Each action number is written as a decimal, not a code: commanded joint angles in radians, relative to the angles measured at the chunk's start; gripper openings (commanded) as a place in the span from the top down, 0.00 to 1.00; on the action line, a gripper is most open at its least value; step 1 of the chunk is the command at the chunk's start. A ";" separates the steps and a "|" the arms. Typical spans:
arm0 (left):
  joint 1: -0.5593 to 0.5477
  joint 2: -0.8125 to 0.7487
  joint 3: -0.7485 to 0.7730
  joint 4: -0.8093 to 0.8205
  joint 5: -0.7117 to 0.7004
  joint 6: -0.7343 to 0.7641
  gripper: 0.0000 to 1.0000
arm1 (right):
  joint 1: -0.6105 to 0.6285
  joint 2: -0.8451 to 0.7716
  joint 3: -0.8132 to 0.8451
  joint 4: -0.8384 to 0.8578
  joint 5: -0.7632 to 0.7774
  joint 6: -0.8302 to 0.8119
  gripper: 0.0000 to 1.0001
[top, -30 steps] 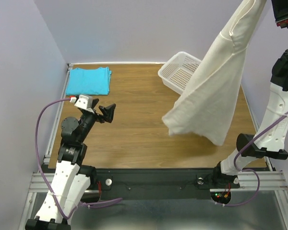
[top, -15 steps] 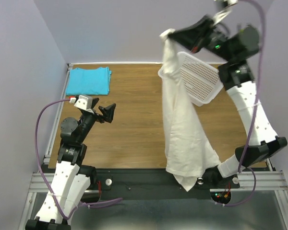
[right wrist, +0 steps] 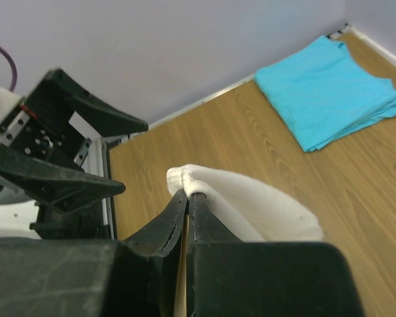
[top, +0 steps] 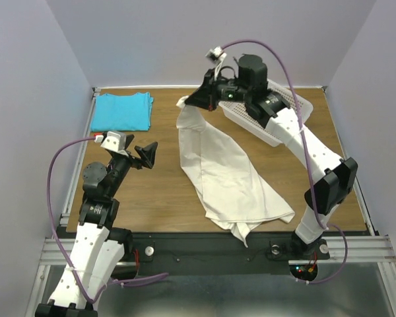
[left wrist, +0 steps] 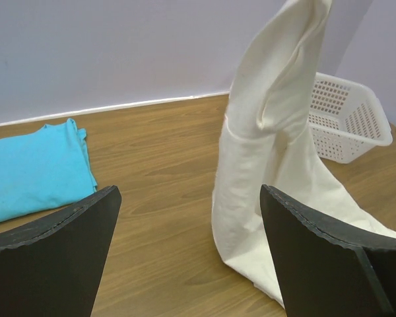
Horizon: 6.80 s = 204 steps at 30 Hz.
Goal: Fold and stack the t-shirts
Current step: Move the tshirt to the center of the board, then flatten the tshirt out
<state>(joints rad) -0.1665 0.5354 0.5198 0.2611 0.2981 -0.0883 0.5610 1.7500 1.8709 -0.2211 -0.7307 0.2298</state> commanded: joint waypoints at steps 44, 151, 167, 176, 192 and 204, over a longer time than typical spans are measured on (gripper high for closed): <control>-0.002 0.006 0.008 0.033 -0.019 0.012 0.02 | -0.280 0.109 -0.276 -0.316 0.668 -0.702 0.07; -0.028 0.610 0.132 -0.696 -0.365 -0.651 0.21 | -0.424 -0.509 -0.977 -0.448 0.109 -0.846 0.10; -0.028 0.833 0.166 -0.543 -0.263 -0.567 0.53 | -0.421 -0.331 -0.997 -0.432 0.103 -0.794 0.23; -0.028 0.772 0.140 -0.481 -0.202 -0.512 1.00 | -0.342 -0.440 -0.978 -0.548 -0.057 -0.993 0.23; -0.011 0.558 0.180 -0.513 -0.182 -0.519 1.00 | 0.474 -0.138 -0.770 -0.367 0.259 -0.879 0.32; 0.007 0.548 0.143 -0.493 -0.152 -0.518 1.00 | 0.551 -0.038 -0.771 -0.302 0.476 -0.733 0.47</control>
<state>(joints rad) -0.1654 1.1000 0.6678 -0.2512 0.1276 -0.6071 1.1011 1.7008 1.0828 -0.5819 -0.3294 -0.5522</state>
